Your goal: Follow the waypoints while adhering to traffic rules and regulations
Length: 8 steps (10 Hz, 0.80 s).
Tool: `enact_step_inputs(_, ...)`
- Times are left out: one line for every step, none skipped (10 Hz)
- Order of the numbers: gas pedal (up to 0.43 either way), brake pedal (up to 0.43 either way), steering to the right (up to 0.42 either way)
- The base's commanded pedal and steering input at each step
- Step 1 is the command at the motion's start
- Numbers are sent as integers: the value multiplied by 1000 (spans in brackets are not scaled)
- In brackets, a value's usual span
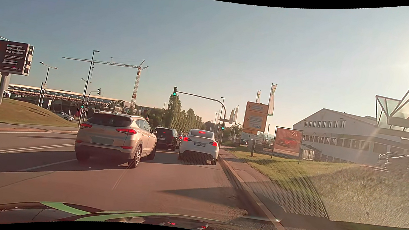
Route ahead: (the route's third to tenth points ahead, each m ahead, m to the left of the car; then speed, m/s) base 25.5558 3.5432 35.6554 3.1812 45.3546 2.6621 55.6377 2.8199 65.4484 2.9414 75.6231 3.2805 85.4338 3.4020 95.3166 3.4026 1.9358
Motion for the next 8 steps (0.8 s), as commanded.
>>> enact_step_inputs(0, 0, 0)
enact_step_inputs(0, 0, 0)
enact_step_inputs(0, 0, 0)
enact_step_inputs(0, 0, 0)
enact_step_inputs(0, 0, 0)
enact_step_inputs(0, 0, 0)
enact_step_inputs(0, 0, 0)
enact_step_inputs(0, 0, 0)
